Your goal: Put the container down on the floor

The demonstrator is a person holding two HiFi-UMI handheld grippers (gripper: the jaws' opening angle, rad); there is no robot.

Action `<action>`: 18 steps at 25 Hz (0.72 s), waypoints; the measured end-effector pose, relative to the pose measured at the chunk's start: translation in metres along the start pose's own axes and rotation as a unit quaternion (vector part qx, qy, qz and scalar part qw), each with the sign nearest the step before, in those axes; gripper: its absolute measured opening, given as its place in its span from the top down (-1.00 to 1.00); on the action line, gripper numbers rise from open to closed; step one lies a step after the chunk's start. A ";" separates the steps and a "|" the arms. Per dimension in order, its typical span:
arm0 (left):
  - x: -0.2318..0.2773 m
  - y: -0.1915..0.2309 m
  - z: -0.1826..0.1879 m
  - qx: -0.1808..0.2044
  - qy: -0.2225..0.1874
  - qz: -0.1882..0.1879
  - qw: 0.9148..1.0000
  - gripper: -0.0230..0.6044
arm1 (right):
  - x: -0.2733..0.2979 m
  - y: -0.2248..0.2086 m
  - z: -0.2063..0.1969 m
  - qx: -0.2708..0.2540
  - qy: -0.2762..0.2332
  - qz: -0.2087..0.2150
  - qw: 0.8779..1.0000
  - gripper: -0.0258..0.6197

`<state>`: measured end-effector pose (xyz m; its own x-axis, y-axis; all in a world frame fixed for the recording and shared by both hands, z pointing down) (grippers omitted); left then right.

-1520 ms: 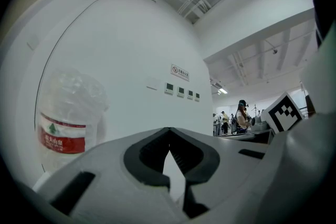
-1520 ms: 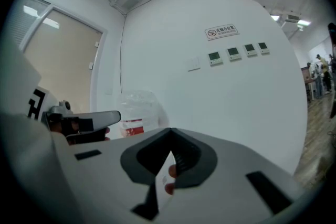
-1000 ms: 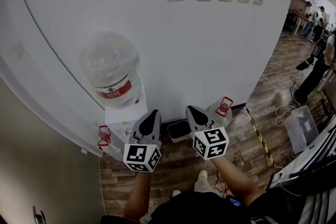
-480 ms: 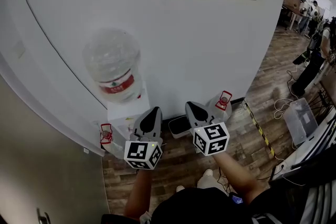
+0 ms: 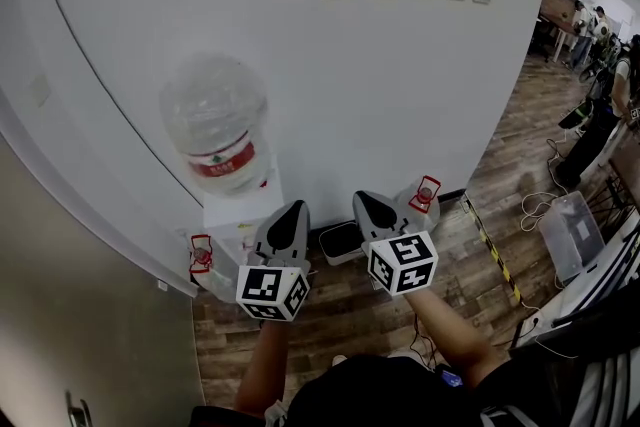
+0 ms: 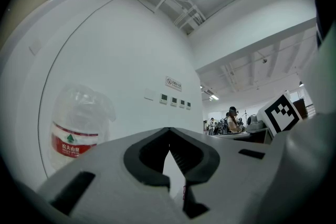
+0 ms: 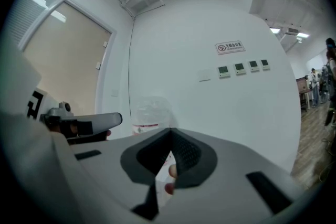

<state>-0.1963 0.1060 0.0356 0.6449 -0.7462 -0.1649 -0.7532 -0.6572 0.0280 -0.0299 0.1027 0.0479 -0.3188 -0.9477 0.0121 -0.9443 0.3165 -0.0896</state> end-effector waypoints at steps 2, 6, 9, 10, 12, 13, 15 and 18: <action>0.004 -0.005 0.000 -0.003 -0.001 0.003 1.000 0.87 | -0.002 -0.005 0.002 -0.001 0.000 0.001 1.000 0.83; 0.010 -0.018 -0.001 -0.008 -0.001 0.008 1.000 0.87 | -0.009 -0.015 0.007 -0.002 0.000 0.004 1.000 0.83; 0.013 -0.028 -0.001 -0.008 -0.002 0.014 1.000 0.87 | -0.014 -0.023 0.009 -0.004 0.001 0.008 1.000 0.83; 0.014 -0.031 -0.001 -0.007 -0.002 0.016 1.000 0.87 | -0.016 -0.026 0.009 -0.005 0.002 0.010 1.000 0.83; 0.015 -0.037 -0.001 -0.006 -0.002 0.024 1.000 0.87 | -0.019 -0.030 0.008 -0.005 0.004 0.015 1.000 0.83; 0.015 -0.039 -0.001 -0.006 -0.003 0.028 1.000 0.87 | -0.021 -0.032 0.009 -0.005 0.004 0.017 1.000 0.83; 0.017 -0.045 0.000 -0.005 -0.003 0.032 0.999 0.87 | -0.025 -0.036 0.011 -0.005 0.003 0.021 1.000 0.83; 0.020 -0.053 0.001 -0.004 -0.005 0.036 0.999 0.87 | -0.028 -0.042 0.014 -0.005 0.002 0.027 1.000 0.83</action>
<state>-0.1433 0.1257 0.0301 0.5878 -0.7907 -0.1712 -0.7967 -0.6025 0.0475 0.0200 0.1155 0.0376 -0.3692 -0.9293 0.0110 -0.9267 0.3672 -0.0806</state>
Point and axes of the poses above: the fingertips, and each gripper's own axes: x forward along the fingers, y to its left, z out of its top, the point moved 6 cm from there along -x, backward along the fingers, and after that the axes turned 5 degrees about -z, right-handed, at the moved point
